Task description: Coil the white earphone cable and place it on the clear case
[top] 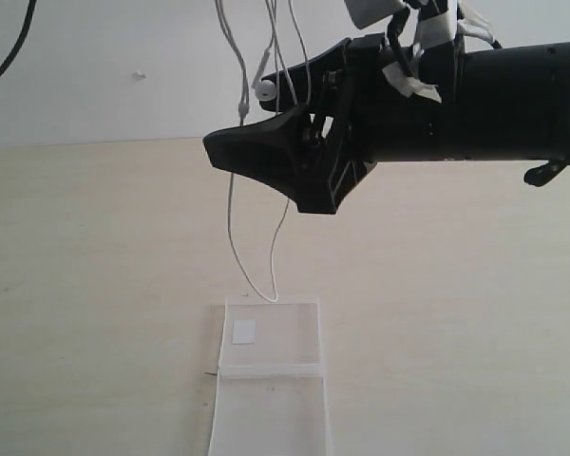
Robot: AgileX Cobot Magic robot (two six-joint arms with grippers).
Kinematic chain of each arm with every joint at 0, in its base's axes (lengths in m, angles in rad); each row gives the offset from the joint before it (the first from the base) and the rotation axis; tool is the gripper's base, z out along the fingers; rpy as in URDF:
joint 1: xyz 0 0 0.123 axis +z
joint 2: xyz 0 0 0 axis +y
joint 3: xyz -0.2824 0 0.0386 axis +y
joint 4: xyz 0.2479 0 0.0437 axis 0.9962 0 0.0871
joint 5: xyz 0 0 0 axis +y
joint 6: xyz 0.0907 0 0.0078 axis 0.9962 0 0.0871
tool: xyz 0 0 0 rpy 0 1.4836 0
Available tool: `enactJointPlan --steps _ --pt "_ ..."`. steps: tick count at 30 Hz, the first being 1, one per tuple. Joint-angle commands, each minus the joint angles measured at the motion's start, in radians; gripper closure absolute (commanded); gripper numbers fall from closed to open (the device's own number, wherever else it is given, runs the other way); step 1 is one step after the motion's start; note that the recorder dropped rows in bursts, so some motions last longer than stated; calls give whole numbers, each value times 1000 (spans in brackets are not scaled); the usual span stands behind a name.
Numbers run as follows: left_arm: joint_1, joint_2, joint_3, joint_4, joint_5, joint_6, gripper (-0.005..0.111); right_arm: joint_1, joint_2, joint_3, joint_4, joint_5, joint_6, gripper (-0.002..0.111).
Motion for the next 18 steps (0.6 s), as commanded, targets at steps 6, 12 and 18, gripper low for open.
enactJointPlan --steps 6,12,18 --pt "-4 31 3 20 -3 -38 107 -5 0 4 9 11 4 35" --pt "-4 52 3 3 -3 -40 107 -5 0 4 9 11 7 35" --pt "-4 52 3 -4 -3 -29 107 -5 0 4 9 11 7 43"
